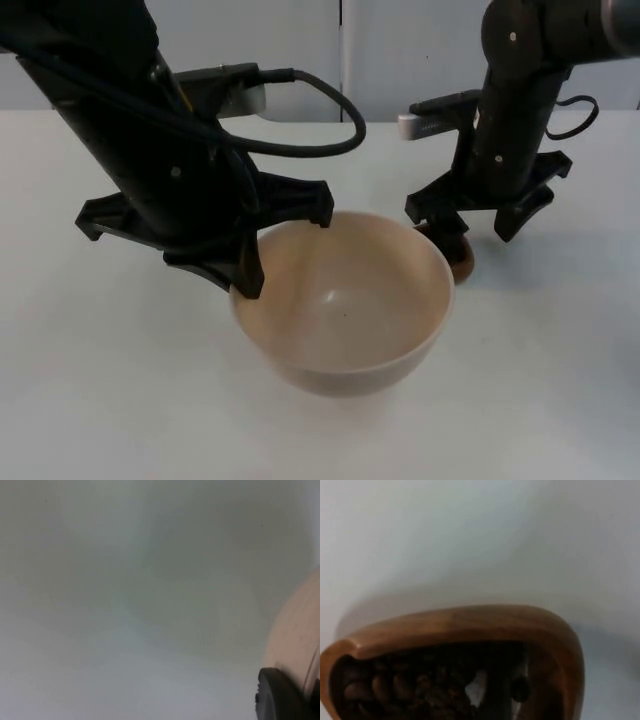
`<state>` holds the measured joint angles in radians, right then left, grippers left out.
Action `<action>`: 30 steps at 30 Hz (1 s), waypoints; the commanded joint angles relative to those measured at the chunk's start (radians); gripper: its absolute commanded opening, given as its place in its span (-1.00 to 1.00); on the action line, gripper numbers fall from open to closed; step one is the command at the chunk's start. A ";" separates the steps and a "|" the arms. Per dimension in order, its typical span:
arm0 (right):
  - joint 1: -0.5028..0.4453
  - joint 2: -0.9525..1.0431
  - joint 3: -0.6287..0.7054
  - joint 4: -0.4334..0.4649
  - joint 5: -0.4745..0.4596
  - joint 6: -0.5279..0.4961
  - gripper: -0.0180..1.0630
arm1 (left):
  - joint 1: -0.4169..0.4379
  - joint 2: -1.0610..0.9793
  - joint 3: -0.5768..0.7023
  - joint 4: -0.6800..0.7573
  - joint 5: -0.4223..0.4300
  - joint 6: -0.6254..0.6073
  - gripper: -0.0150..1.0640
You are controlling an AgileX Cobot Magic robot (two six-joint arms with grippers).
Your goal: Pick up the bowl with the left hand and pour the coffee beans from the cup into the bowl with the right hand.
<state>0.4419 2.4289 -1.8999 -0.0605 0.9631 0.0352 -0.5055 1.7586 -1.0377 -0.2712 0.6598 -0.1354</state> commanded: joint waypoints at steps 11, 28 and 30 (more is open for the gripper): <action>0.001 0.008 -0.004 -0.012 -0.008 0.001 -0.51 | -0.004 -0.014 -0.003 -0.001 -0.004 -0.004 -0.98; 0.001 -0.087 -0.004 -0.012 0.007 0.006 -0.97 | -0.004 -0.014 -0.003 -0.001 -0.008 -0.004 -0.98; 0.001 -0.113 -0.004 -0.012 0.017 0.006 -0.97 | -0.004 -0.014 -0.003 0.001 -0.008 -0.004 -0.98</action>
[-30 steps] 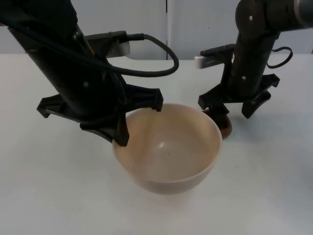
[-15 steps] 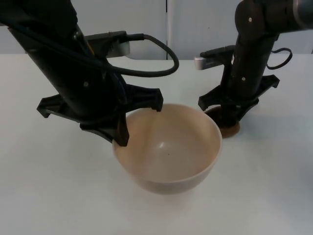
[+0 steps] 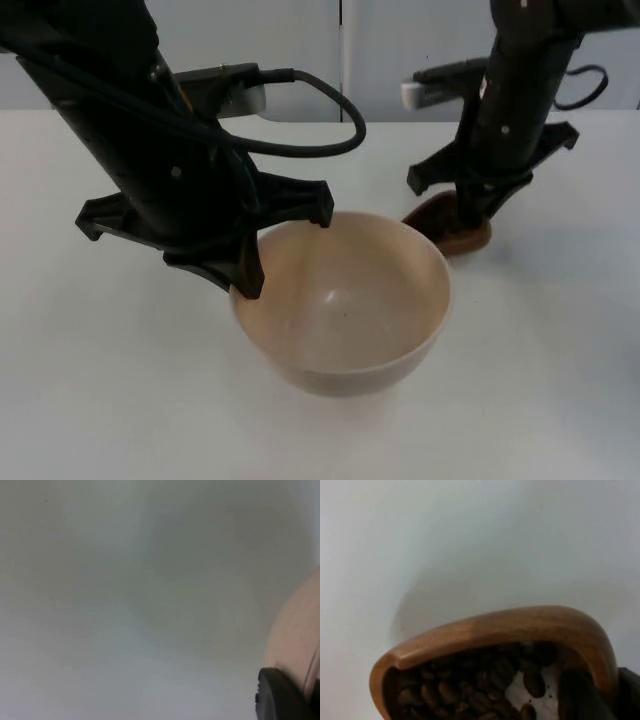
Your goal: Pick up the bowl with the left hand and pour the coffee beans from the cup into the bowl with the right hand.
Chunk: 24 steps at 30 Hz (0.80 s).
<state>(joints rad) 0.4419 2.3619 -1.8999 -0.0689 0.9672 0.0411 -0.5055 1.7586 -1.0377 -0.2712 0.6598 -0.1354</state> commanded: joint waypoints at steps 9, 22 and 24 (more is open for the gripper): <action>0.001 -0.137 -0.004 0.005 0.093 -0.036 -0.97 | -0.004 -0.014 -0.003 0.001 -0.008 -0.004 -0.98; 0.001 -0.351 -0.004 0.022 0.247 -0.131 -0.97 | -0.004 -0.014 -0.003 0.001 -0.010 -0.004 -0.98; 0.001 -0.386 -0.004 0.022 0.254 -0.145 -0.97 | -0.004 -0.014 -0.003 0.001 -0.010 -0.004 -0.98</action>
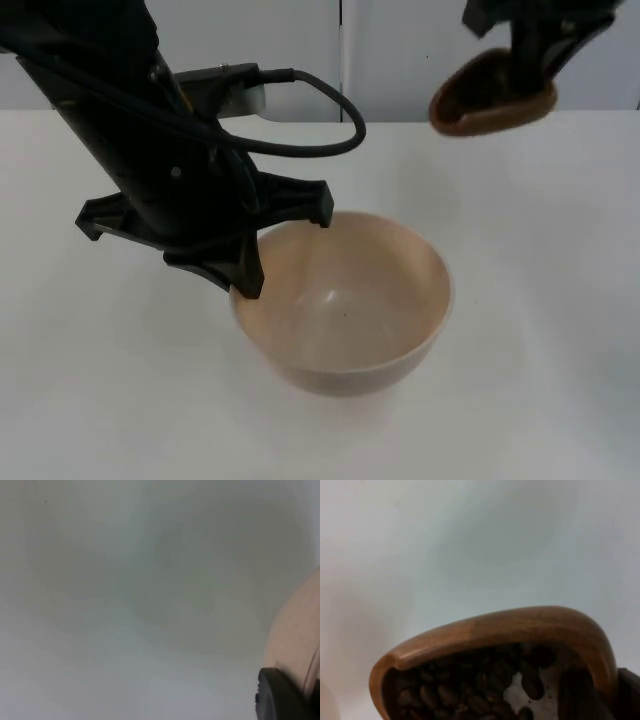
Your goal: Pick up the bowl with the left hand and pour the coffee beans from the cup into the bowl with the right hand.
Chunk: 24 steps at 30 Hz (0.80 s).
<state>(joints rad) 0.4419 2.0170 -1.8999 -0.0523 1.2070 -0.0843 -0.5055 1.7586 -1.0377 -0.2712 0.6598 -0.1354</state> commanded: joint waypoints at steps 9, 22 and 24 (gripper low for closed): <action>0.001 -0.091 -0.004 0.005 0.014 -0.039 -0.97 | -0.004 -0.014 -0.003 0.001 -0.011 -0.004 -0.98; 0.017 -0.091 -0.004 0.011 0.014 -0.039 -0.97 | -0.004 -0.014 -0.003 0.001 -0.011 -0.004 -0.98; 0.031 -0.091 -0.004 0.007 0.014 -0.039 -0.97 | -0.004 -0.014 -0.003 0.001 -0.014 -0.004 -0.98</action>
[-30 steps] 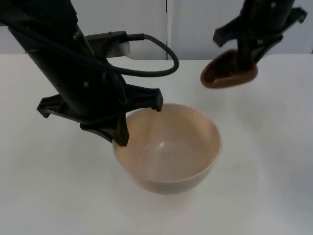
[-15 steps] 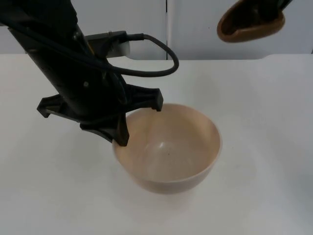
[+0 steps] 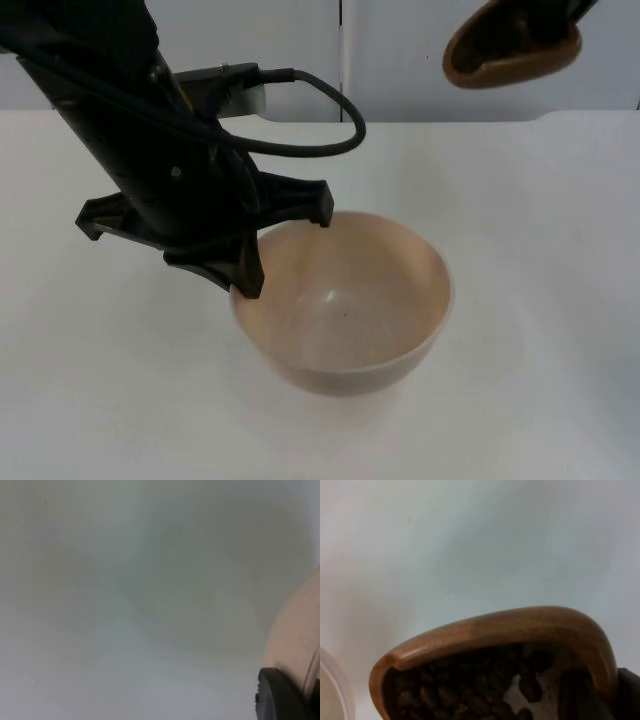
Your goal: Pick up the bowl with the left hand and pour the coffee beans from the cup into the bowl with the right hand.
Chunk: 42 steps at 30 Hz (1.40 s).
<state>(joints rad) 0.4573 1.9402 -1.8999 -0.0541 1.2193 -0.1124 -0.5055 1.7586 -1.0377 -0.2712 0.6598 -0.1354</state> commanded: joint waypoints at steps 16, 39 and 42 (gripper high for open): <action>0.124 -0.014 0.117 -0.024 0.002 -0.017 -0.97 | -0.004 -0.014 -0.003 0.009 -0.018 -0.004 -0.98; 0.378 -0.014 0.117 -0.447 0.002 0.112 -0.97 | -0.004 -0.014 -0.003 0.012 -0.016 -0.004 -0.98; 0.391 -0.014 0.117 -0.501 0.002 0.118 -0.97 | -0.004 -0.014 -0.003 0.012 -0.016 -0.004 -0.98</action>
<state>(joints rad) 0.8424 1.9372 -1.7838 -0.5231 1.2251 0.0000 -0.5055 1.7586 -1.0377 -0.2651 0.6491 -0.1354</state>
